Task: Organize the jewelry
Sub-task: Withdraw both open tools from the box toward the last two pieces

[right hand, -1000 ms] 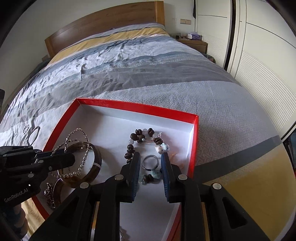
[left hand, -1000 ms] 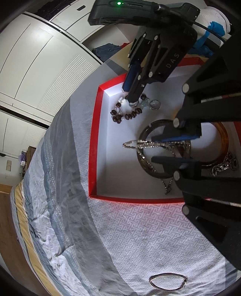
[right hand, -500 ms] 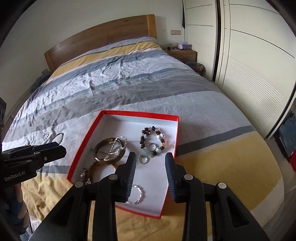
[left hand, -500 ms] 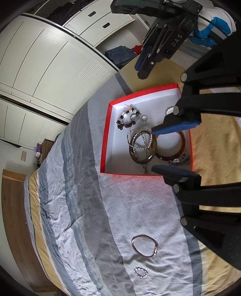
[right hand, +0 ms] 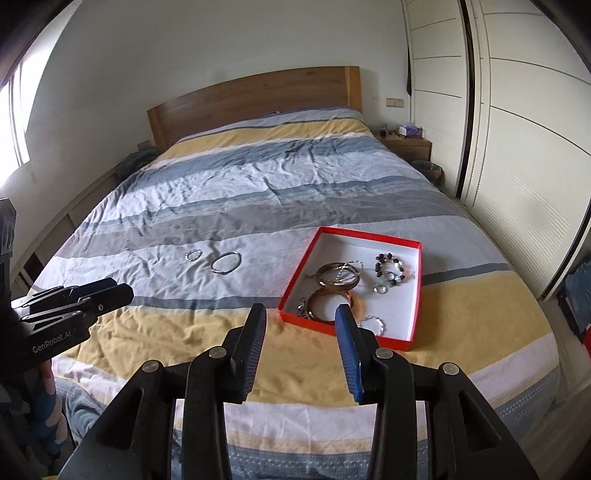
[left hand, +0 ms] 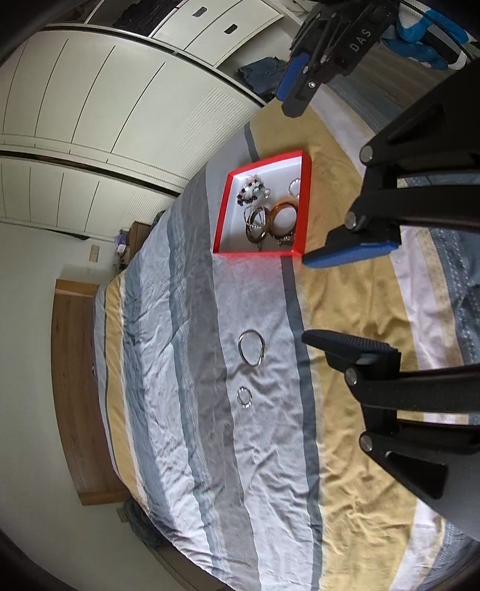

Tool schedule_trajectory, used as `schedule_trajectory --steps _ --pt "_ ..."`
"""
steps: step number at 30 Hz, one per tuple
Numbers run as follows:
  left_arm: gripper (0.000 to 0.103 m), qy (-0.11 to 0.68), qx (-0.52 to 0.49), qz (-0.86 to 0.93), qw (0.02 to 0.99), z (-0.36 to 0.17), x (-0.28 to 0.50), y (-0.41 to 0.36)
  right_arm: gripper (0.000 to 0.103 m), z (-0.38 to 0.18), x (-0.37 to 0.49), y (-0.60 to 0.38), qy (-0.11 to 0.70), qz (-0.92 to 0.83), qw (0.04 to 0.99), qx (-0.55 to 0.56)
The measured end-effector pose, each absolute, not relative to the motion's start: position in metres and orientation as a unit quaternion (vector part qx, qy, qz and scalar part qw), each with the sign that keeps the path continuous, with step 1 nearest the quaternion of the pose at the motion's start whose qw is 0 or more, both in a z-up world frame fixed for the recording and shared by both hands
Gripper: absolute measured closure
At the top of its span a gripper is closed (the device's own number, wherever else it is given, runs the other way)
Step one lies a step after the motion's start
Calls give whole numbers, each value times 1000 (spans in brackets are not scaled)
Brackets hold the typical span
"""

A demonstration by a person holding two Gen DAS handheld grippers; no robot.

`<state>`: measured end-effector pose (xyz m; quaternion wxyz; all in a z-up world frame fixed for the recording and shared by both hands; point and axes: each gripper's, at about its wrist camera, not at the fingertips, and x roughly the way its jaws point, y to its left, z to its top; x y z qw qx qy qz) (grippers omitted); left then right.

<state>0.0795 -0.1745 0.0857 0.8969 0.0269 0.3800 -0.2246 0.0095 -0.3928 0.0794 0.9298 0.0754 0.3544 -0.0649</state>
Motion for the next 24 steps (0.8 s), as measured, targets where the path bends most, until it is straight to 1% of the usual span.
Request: schedule_trajectory --steps 10,18,24 --pt "62 317 39 -163 934 111 -3 -100 57 98 -44 -317 341 -46 937 56" --pt "61 287 20 -150 946 126 -40 -62 56 115 -67 -276 323 -30 945 45" --pt "61 269 10 -137 953 133 -55 -43 55 114 -73 -253 326 -21 945 35"
